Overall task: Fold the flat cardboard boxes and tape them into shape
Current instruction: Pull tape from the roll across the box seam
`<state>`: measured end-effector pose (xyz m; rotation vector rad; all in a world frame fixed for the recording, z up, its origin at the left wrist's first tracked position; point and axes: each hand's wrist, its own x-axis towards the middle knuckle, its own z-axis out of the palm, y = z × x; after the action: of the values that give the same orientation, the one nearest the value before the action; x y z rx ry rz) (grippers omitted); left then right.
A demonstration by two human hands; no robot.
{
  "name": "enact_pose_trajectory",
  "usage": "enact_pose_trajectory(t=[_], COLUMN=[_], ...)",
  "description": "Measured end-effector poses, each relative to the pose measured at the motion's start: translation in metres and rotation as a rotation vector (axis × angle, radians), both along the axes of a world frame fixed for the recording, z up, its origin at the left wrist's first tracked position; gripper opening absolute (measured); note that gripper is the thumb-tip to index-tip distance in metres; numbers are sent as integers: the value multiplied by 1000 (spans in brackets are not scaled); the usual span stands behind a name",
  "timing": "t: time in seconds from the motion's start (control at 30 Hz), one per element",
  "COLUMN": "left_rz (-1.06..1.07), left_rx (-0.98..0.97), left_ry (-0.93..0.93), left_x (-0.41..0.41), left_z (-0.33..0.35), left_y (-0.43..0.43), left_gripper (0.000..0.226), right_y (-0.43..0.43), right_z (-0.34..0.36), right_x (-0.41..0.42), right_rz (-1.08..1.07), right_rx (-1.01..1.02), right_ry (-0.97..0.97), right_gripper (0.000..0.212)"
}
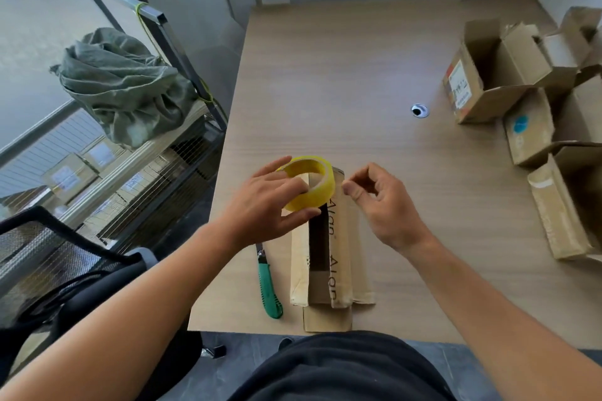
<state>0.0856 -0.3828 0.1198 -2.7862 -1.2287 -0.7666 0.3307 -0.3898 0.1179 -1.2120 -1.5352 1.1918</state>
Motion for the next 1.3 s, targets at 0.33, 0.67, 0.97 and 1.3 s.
enact_pose_trajectory(t=[0.33,0.67,0.97,1.3], left_rz=[359,702,792,763], left_rx=[-203,-558,-594,-505], left_ry=[226,16,6,19], left_x=[-31,12,15,23], left_z=[-10,-100,-113,-115], left_y=[29,1,6,-1], left_gripper=[49,55,70,64], right_y=[46,63,67,83], right_z=[-42,-107,-137,-132], right_x=[42,30,22,0], right_rz=[-183,-257,-194,-131], right_rx=[-546,-788,-938,-595], right_ry=[489,705,346,-386], right_gripper=[20,20,14,38])
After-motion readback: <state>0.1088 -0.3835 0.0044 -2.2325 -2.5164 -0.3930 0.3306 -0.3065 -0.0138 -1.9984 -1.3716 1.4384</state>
